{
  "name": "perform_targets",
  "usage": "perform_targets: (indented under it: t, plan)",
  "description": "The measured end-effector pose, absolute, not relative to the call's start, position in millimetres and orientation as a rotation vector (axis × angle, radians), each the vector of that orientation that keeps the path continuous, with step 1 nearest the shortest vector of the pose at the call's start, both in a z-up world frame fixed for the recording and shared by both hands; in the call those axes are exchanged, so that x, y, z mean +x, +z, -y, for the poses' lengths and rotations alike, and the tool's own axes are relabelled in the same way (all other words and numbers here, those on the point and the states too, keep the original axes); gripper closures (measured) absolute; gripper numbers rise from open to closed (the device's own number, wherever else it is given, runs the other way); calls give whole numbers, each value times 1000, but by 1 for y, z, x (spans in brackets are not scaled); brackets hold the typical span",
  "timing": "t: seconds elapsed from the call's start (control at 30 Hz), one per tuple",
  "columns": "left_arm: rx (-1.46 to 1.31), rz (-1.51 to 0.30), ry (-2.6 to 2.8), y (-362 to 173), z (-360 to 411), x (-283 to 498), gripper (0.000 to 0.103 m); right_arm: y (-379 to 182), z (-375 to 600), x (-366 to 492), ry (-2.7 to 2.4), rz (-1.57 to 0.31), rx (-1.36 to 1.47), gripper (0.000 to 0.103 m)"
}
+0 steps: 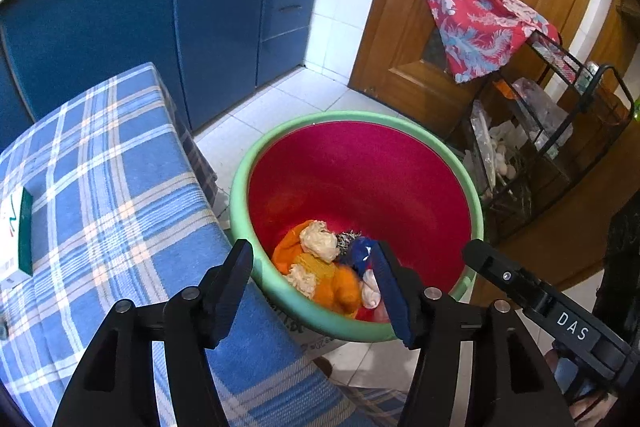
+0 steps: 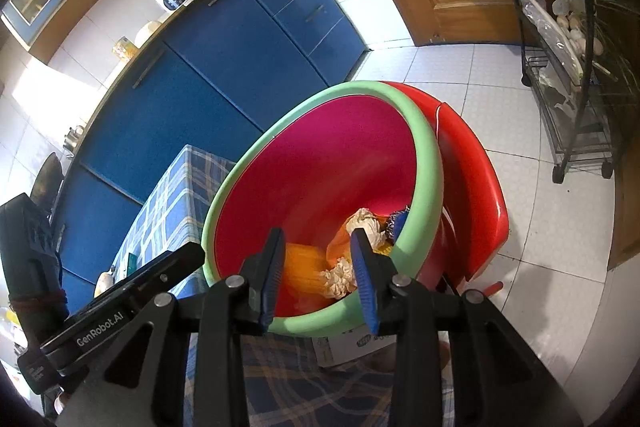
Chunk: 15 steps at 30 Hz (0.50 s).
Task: Collect trash
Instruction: 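Open both tools to drop the orange bag and sock into the bucket, then move both open tools back over the tablecloth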
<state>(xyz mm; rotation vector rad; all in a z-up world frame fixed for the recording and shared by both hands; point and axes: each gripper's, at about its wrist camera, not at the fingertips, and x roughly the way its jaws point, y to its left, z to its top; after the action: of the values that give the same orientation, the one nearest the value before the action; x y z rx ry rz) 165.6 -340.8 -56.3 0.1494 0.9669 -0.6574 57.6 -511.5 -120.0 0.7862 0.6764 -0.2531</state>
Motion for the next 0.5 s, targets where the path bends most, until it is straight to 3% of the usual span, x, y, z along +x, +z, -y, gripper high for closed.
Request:
perform_targets:
  t: [0.5]
  plan:
    - [49, -930, -489, -37, 259, 163, 40, -96, 491, 41, -226, -634, 756, 61]
